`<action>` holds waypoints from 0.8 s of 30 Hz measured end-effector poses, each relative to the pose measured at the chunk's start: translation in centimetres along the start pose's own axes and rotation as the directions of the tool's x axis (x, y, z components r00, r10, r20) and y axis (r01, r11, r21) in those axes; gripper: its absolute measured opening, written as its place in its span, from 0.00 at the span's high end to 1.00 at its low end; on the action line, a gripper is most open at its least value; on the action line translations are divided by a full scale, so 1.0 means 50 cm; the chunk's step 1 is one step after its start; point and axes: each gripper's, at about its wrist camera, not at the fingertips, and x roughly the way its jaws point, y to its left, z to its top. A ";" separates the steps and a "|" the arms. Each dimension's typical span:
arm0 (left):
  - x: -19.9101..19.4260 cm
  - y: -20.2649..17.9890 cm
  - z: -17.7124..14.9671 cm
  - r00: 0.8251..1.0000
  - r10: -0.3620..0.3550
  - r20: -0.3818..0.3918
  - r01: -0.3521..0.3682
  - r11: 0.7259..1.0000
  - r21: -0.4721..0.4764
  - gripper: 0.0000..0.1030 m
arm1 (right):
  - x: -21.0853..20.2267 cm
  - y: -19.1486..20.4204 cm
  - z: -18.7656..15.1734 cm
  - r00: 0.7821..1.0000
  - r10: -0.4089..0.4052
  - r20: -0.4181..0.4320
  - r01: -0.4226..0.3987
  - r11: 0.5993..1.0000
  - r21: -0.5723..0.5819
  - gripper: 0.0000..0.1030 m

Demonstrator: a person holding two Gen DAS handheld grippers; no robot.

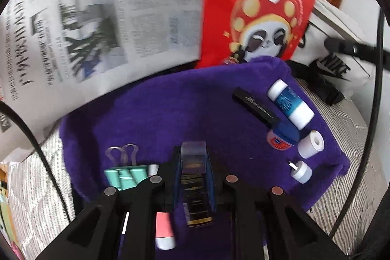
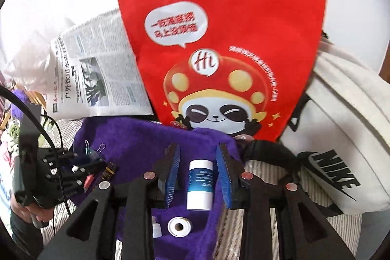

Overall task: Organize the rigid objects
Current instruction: 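Carry the Horizon case onto the towel beside the Vaseline jar and open the right gripper, then lower the clear box onto the towel beside the Grand Reserve box and open the left gripper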

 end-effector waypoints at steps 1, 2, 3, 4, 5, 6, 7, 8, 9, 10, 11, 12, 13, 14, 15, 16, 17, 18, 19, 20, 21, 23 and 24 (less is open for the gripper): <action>0.003 -0.009 -0.001 1.000 -0.001 -0.002 0.001 1.000 0.011 0.83 | -0.004 -0.006 0.000 1.000 0.001 0.005 -0.001 1.000 0.007 0.69; 0.009 -0.019 -0.002 1.000 -0.003 -0.007 0.003 1.000 0.026 0.83 | -0.004 -0.007 -0.001 1.000 0.001 0.009 -0.001 1.000 0.015 0.69; 0.013 -0.026 -0.004 1.000 -0.004 -0.011 0.004 0.999 0.033 0.83 | -0.006 -0.011 -0.002 1.000 0.001 0.011 -0.002 1.000 0.021 0.69; 0.017 -0.031 -0.004 1.000 -0.005 -0.017 0.006 0.999 0.040 0.83 | -0.008 -0.017 -0.002 1.000 0.002 0.013 -0.002 1.000 0.028 0.69; 0.022 -0.036 -0.007 1.000 -0.004 -0.024 0.006 0.999 0.047 0.83 | -0.008 -0.018 -0.002 1.000 0.001 0.013 -0.001 1.000 0.031 0.69; 0.029 -0.039 -0.008 0.999 -0.001 -0.034 0.003 0.999 0.051 0.83 | -0.010 -0.023 -0.002 1.000 -0.001 0.014 0.000 0.999 0.035 0.69; 0.037 -0.041 -0.010 0.999 0.005 -0.047 -0.002 0.999 0.053 0.83 | -0.011 -0.027 -0.002 1.000 -0.004 0.015 0.003 0.999 0.041 0.69; 0.042 -0.042 -0.012 0.998 0.008 -0.055 -0.005 0.999 0.053 0.83 | -0.013 -0.030 -0.003 1.000 -0.005 0.016 0.004 0.999 0.044 0.69; 0.047 -0.043 -0.014 0.998 0.004 -0.062 -0.001 0.999 0.054 0.83 | -0.014 -0.033 -0.003 1.000 -0.005 0.017 0.004 0.999 0.048 0.69; 0.050 -0.045 -0.015 0.998 0.000 -0.067 0.004 0.998 0.057 0.83 | -0.016 -0.037 -0.003 1.000 -0.005 0.017 0.004 0.999 0.053 0.69; 0.054 -0.047 -0.017 0.997 0.000 -0.072 0.005 0.998 0.061 0.83 | -0.017 -0.040 -0.003 1.000 -0.005 0.018 0.004 0.998 0.056 0.69; 0.055 -0.050 -0.017 0.997 0.005 -0.071 -0.001 0.998 0.066 0.83 | -0.018 -0.042 -0.004 1.000 -0.006 0.018 0.005 0.998 0.058 0.69; 0.057 -0.052 -0.017 0.997 0.009 -0.070 -0.004 0.997 0.071 0.83 | -0.018 -0.045 -0.005 1.000 -0.007 0.018 0.006 0.998 0.061 0.69; 0.058 -0.054 -0.017 0.997 0.012 -0.070 -0.007 0.997 0.076 0.83 | -0.018 -0.046 -0.005 1.000 -0.008 0.017 0.007 0.998 0.063 0.68; 0.060 -0.056 -0.017 0.997 0.013 -0.070 -0.007 0.997 0.078 0.83 | -0.018 -0.047 -0.005 1.000 -0.009 0.015 0.008 0.998 0.065 0.68; 0.062 -0.059 -0.017 0.998 0.012 -0.069 -0.006 0.997 0.078 0.83 | -0.018 -0.048 -0.006 1.000 -0.009 0.015 0.008 0.998 0.066 0.67; 0.062 -0.059 -0.018 0.998 0.011 -0.068 -0.006 0.997 0.081 0.83 | -0.018 -0.049 -0.007 1.000 -0.010 0.016 0.009 0.998 0.065 0.67; 0.060 -0.059 -0.019 0.998 0.012 -0.067 -0.007 0.997 0.083 0.83 | -0.019 -0.048 -0.007 1.000 -0.013 0.016 0.012 0.998 0.064 0.67; 0.062 -0.062 -0.019 0.998 0.014 -0.067 -0.008 0.996 0.084 0.83 | -0.019 -0.048 -0.007 1.000 -0.015 0.016 0.014 0.998 0.061 0.67; 0.061 -0.062 -0.021 0.998 0.015 -0.067 -0.009 0.996 0.087 0.83 | -0.019 -0.047 -0.007 1.000 -0.016 0.015 0.015 0.998 0.061 0.67; 0.059 -0.062 -0.021 0.998 0.020 -0.068 -0.014 0.996 0.093 0.83 | -0.021 -0.046 -0.007 1.000 -0.014 0.016 0.013 0.998 0.059 0.67; 0.061 -0.066 -0.022 0.997 0.022 -0.071 -0.015 0.996 0.093 0.82 | -0.025 -0.042 -0.007 1.000 -0.013 0.021 0.012 0.999 0.049 0.67; 0.060 -0.067 -0.023 0.997 0.020 -0.075 -0.013 0.995 0.096 0.79 | -0.027 -0.040 -0.008 1.000 -0.020 0.024 0.019 0.999 0.041 0.67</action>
